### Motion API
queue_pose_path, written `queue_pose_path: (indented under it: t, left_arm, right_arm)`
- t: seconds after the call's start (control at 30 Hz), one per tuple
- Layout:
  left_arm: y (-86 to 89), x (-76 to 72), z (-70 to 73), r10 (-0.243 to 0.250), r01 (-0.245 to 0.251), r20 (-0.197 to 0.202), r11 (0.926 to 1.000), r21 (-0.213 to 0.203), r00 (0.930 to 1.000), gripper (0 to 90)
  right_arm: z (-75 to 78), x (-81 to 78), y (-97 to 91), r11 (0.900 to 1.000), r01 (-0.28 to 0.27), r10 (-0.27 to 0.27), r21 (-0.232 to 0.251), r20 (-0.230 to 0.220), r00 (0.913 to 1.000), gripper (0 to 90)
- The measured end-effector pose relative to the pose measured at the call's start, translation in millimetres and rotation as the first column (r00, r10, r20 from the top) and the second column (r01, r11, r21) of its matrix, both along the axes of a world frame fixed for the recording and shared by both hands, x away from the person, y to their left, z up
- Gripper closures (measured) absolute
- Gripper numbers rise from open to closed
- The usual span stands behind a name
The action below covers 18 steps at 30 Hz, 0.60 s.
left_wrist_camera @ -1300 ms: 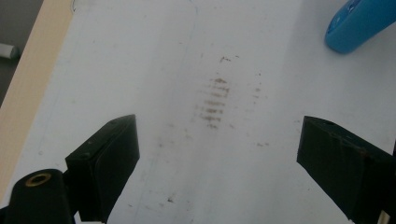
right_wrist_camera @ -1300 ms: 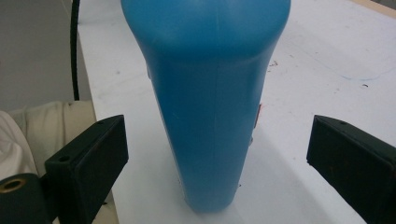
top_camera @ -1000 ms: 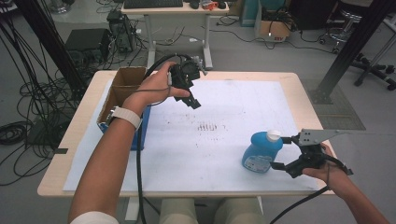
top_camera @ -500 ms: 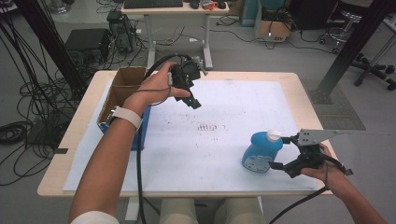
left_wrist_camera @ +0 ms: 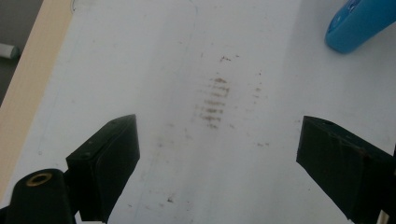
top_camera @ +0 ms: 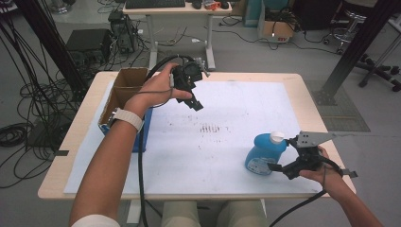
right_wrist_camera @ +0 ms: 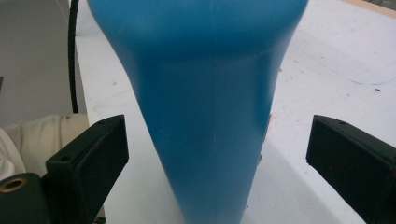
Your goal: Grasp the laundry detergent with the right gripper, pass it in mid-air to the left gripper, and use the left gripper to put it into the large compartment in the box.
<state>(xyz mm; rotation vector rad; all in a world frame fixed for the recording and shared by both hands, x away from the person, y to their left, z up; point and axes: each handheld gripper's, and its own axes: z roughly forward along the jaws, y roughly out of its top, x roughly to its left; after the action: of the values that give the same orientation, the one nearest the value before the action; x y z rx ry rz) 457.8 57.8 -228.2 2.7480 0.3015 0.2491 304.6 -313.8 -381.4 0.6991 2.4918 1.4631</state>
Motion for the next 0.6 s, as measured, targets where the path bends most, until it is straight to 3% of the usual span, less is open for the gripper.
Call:
queue_pose_path:
  t: [0.17, 0.27, 0.37, 0.6]
  left_arm:
    - [0.1, -0.2, -0.6, -0.001, 0.001, 0.0, 1.0, 0.001, 1.0, 13.6]
    - [0.0, -0.4, -0.6, 0.002, -0.002, -0.002, 1.0, 0.004, 1.0, 13.6]
    - [-0.1, -0.5, -1.0, 0.004, -0.004, -0.006, 1.0, 0.002, 1.0, 13.6]
    - [0.7, -0.3, -1.7, 0.006, -0.006, -0.008, 1.0, 0.003, 0.9999, 13.6]
  right_arm:
    - [-3.9, 1.9, 2.5, 0.9999, -0.009, 0.009, 0.011, 0.018, 0.9998, 6.7]
    - [-5.7, -0.1, 4.3, 0.9998, 0.014, -0.014, 0.016, -0.015, 0.9998, 7.5]
    - [-7.7, 0.7, 6.3, 0.9996, 0.015, -0.015, 0.024, -0.014, 0.9998, 8.3]
    - [-11.8, 3.8, 11.0, 0.9995, 0.001, -0.002, 0.033, 0.008, 1.0, 12.9]
